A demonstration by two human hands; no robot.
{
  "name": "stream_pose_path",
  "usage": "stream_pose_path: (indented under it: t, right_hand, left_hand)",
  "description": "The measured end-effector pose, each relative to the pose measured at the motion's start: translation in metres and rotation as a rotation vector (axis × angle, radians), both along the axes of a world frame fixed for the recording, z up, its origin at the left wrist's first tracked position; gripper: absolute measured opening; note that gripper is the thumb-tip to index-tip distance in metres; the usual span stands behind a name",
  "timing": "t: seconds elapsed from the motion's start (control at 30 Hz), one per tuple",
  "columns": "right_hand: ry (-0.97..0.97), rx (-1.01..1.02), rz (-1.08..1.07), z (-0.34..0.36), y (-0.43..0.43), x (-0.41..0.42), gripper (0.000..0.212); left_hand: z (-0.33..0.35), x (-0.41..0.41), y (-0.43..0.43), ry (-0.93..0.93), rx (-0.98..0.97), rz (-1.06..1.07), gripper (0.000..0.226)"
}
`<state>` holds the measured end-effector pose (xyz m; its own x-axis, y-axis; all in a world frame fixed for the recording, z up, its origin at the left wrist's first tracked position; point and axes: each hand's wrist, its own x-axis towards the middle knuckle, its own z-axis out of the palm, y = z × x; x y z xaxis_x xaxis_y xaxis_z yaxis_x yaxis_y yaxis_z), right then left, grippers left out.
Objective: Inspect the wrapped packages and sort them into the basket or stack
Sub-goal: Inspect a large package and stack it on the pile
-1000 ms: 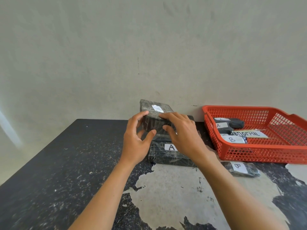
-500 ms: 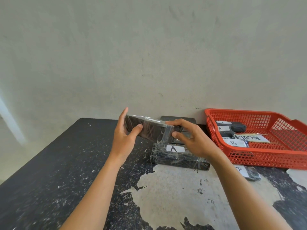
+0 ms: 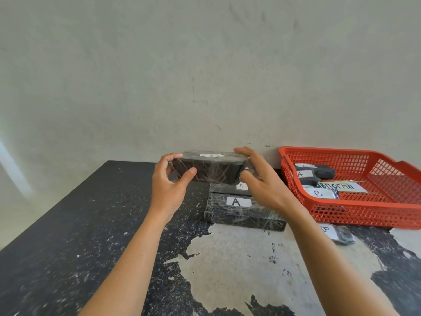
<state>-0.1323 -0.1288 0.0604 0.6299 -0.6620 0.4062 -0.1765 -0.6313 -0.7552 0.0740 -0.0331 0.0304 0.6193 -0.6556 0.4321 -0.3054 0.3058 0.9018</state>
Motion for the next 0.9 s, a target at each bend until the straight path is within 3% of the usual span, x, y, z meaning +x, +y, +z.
stream_pose_path:
  t: [0.2,0.4,0.47,0.57,0.67,0.8,0.9]
  right_hand:
    - [0.011,-0.202,-0.081,-0.005,0.003,0.006,0.044]
    - [0.017,-0.231,-0.111,-0.006,-0.005,-0.001,0.035]
    - [0.03,-0.236,-0.102,-0.006,-0.007,-0.002,0.035]
    - [0.102,-0.245,-0.126,-0.007,-0.006,-0.003,0.038]
    - [0.22,-0.393,-0.251,-0.011,0.002,0.002,0.047]
    - [0.224,-0.649,-0.31,-0.014,0.017,0.017,0.051]
    - [0.191,-0.658,-0.278,-0.014,0.022,0.016,0.045]
  left_hand:
    - [0.0,-0.006,-0.002,-0.089,-0.045,-0.008,0.038]
    - [0.003,-0.006,0.003,-0.083,-0.037,-0.118,0.054]
    - [0.005,-0.009,0.006,-0.094,-0.018,-0.15,0.05]
    - [0.004,-0.013,0.007,-0.141,-0.001,-0.094,0.037]
    - [-0.001,-0.023,0.007,-0.209,-0.003,-0.001,0.033]
    - [-0.003,-0.045,0.009,-0.321,-0.032,0.058,0.035]
    - [-0.003,-0.057,0.015,-0.339,-0.043,0.078,0.038]
